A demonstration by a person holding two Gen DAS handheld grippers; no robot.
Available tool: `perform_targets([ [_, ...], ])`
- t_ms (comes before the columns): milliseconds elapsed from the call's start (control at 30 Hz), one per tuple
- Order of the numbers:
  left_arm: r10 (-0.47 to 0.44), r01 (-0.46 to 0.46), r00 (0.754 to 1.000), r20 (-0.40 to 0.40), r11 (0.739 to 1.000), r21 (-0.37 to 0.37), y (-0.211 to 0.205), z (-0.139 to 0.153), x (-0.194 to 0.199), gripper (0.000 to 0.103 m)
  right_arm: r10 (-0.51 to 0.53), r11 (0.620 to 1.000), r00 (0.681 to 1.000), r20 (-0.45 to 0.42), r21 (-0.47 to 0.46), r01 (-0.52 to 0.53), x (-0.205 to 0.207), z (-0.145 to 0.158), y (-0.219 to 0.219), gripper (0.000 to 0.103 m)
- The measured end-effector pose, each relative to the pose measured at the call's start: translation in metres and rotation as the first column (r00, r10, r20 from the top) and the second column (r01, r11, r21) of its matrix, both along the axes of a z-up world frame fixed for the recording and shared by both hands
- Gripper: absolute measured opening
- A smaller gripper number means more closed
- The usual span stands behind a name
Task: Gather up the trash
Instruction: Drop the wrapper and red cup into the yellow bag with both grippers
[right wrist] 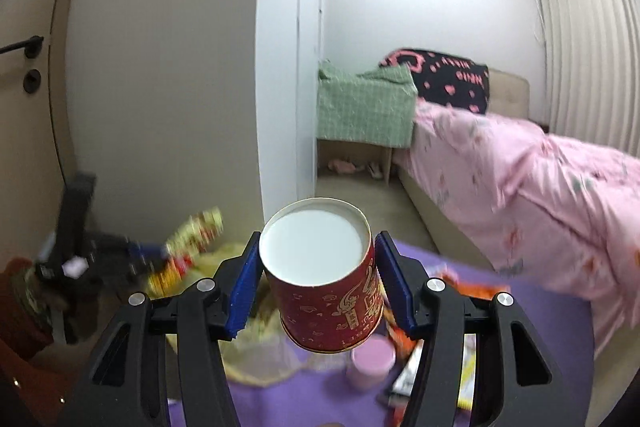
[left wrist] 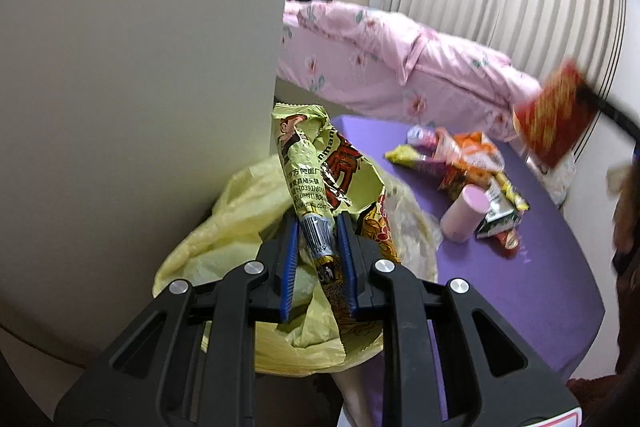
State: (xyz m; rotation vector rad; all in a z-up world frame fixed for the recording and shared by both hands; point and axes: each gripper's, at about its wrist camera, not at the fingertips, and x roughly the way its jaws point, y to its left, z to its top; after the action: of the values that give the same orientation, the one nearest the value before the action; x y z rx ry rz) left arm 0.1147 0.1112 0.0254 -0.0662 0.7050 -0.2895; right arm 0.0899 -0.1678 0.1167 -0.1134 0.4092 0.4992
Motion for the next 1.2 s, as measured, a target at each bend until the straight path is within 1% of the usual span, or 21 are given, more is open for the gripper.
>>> perform_targets([
  [100, -0.011, 0.011, 0.998, -0.066, 1.0, 0.008, -0.007, -0.017, 0.008, 0.017, 0.032, 0.999, 0.999, 0.007, -0.002, -0.032, 0.016, 0.004, 0.01, 0.053],
  [267, -0.051, 0.051, 0.985, -0.166, 0.999, -0.001, -0.013, -0.048, 0.018, 0.017, 0.066, 0.998, 0.998, -0.021, -0.016, -0.067, 0.041, -0.008, 0.025, 0.053],
  [333, -0.051, 0.053, 0.982, -0.184, 0.999, 0.004, -0.014, -0.058, 0.026, 0.017, 0.073, 0.997, 0.996, -0.042, -0.006, -0.074, 0.046, -0.013, 0.031, 0.053],
  [400, -0.025, 0.031, 0.98, -0.198, 0.999, 0.024, -0.013, -0.07, 0.041, 0.018, 0.072, 0.997, 0.995, -0.063, 0.004, -0.072, 0.051, -0.022, 0.036, 0.053],
  [433, -0.004, 0.011, 0.98, -0.198, 0.999, 0.032, -0.01, -0.074, 0.047, 0.021, 0.071, 0.997, 0.995, -0.076, 0.008, -0.071, 0.054, -0.027, 0.039, 0.053],
  [467, 0.01, -0.005, 0.98, -0.197, 1.0, 0.026, -0.006, -0.08, 0.056, 0.032, 0.074, 0.997, 0.994, -0.084, 0.009, -0.073, 0.056, -0.029, 0.041, 0.053],
  [500, 0.009, -0.006, 0.98, -0.197, 1.0, 0.017, -0.003, -0.081, 0.059, 0.046, 0.075, 0.997, 0.993, -0.091, 0.008, -0.075, 0.058, -0.033, 0.045, 0.053],
  [533, 0.011, -0.011, 0.982, -0.19, 1.0, 0.003, 0.002, -0.082, 0.063, 0.05, 0.076, 0.997, 0.993, -0.095, 0.004, -0.076, 0.058, -0.036, 0.049, 0.053],
  [567, 0.028, -0.027, 0.983, -0.182, 1.0, 0.005, 0.007, -0.082, 0.064, 0.051, 0.078, 0.997, 0.992, -0.098, 0.0, -0.079, 0.06, -0.039, 0.053, 0.053],
  [667, 0.094, -0.093, 0.985, -0.143, 0.996, 0.015, 0.027, -0.075, 0.061, 0.052, 0.102, 0.995, 0.988, -0.115, 0.0, -0.103, 0.064, -0.048, 0.067, 0.053],
  [733, 0.122, -0.123, 0.985, -0.126, 0.992, 0.001, 0.044, -0.07, 0.054, 0.053, 0.123, 0.992, 0.984, -0.132, 0.005, -0.124, 0.065, -0.056, 0.08, 0.053],
  [800, 0.132, -0.135, 0.983, -0.124, 0.991, -0.021, 0.055, -0.067, 0.045, 0.053, 0.147, 0.989, 0.978, -0.146, 0.012, -0.146, 0.066, -0.064, 0.096, 0.053],
  [867, 0.145, -0.152, 0.982, -0.118, 0.987, -0.059, 0.069, -0.064, 0.033, 0.053, 0.174, 0.985, 0.972, -0.158, 0.026, -0.172, 0.067, -0.072, 0.113, 0.053],
  [967, 0.193, -0.205, 0.975, -0.106, 0.972, -0.116, 0.088, -0.056, 0.017, 0.053, 0.206, 0.979, 0.962, -0.178, 0.047, -0.201, 0.069, -0.092, 0.141, 0.053],
  [1000, 0.212, -0.224, 0.972, -0.102, 0.966, -0.131, 0.093, -0.053, 0.011, 0.053, 0.199, 0.98, 0.963, -0.182, 0.041, -0.195, 0.07, -0.101, 0.149, 0.053],
  [1067, 0.234, -0.245, 0.968, -0.088, 0.958, -0.149, 0.103, -0.049, 0.0, 0.053, 0.174, 0.985, 0.955, -0.241, 0.028, -0.172, 0.079, -0.131, 0.166, 0.053],
  [1133, 0.245, -0.254, 0.967, -0.07, 0.954, -0.157, 0.109, -0.046, -0.008, 0.053, 0.156, 0.988, 0.93, -0.332, 0.039, -0.152, 0.088, -0.162, 0.178, 0.053],
  [1200, 0.251, -0.257, 0.966, -0.057, 0.954, -0.155, 0.111, -0.044, -0.015, 0.053, 0.148, 0.989, 0.909, -0.39, 0.048, -0.14, 0.095, -0.181, 0.183, 0.053],
])
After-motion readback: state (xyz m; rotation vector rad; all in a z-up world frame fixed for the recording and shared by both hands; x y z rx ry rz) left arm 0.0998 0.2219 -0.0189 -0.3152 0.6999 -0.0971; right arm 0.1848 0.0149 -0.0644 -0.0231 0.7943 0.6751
